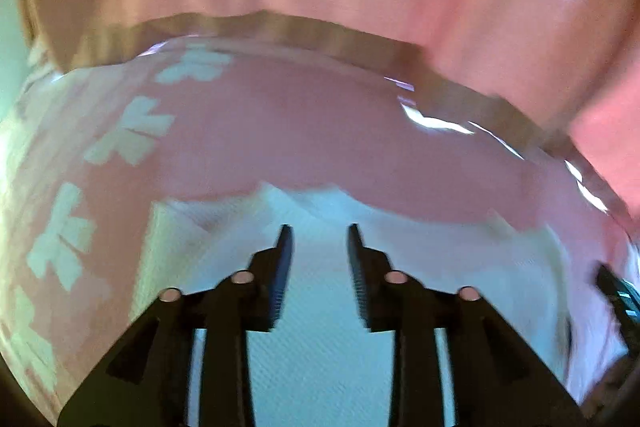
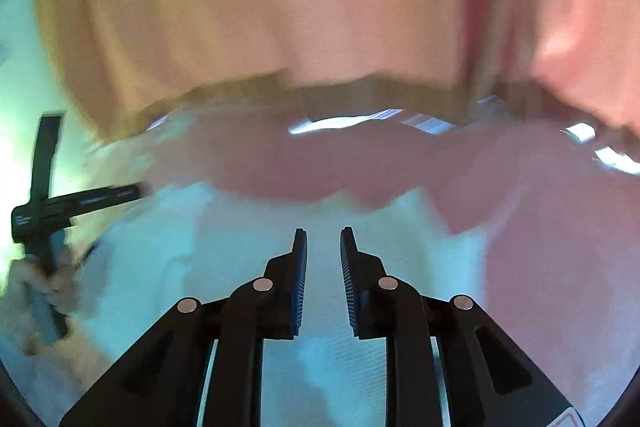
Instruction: Fold small clothes
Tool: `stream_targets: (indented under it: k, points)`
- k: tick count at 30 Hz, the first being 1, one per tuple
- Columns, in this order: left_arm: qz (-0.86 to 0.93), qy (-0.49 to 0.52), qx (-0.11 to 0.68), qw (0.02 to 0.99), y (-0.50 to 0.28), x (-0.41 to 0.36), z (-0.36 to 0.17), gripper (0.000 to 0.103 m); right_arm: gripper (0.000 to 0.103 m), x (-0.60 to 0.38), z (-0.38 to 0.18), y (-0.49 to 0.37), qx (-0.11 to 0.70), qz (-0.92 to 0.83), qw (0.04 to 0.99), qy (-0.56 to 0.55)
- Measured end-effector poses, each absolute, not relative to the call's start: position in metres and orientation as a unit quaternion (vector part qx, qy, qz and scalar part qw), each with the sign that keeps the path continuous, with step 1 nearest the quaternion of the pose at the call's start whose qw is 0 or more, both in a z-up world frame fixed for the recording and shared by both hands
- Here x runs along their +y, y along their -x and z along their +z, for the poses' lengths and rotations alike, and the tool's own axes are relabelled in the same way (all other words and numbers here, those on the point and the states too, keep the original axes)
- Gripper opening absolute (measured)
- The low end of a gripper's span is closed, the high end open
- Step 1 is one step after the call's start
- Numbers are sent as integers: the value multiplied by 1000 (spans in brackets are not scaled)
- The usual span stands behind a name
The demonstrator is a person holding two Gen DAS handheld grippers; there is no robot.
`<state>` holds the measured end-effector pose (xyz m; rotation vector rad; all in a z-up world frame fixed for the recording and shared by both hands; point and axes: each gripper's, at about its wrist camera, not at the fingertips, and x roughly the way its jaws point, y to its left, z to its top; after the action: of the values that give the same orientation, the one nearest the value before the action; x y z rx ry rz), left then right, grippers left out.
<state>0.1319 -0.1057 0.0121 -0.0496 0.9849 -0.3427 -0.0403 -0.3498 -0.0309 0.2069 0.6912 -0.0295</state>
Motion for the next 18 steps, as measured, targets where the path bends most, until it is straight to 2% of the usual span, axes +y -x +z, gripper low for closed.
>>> stream_targets:
  k: [3,6,8,12,13,14,17,18]
  points:
    - [-210,-1,492,845,-100,-129,-1,37,17,-300,-65,28,393,54,914,-84]
    - [-213,-62,502,836,-85,-140,-25,37,8,-285,-93,24,426,47,903,-35]
    - [-217,-89,490,840,-85,-133,-32,38,0,-319,-102,32,431,21,901,-48]
    - [-189,-93,475,854,-89,-99,-28,38,0,-393,-98,59,418,-54,896,-140]
    - [-173,-89,476,858,-93,-91,-26,38,10,-402,-96,65,419,-109,891,-135]
    - [-162,-82,474,862,-95,-84,-23,36,10,-406,-94,68,415,-124,891,-136]
    - [-162,-64,469,866,-91,-82,-12,37,9,-393,-82,68,394,-65,898,-185]
    - [-164,-64,469,865,-90,-86,-12,38,9,-375,-76,60,389,-43,905,-167]
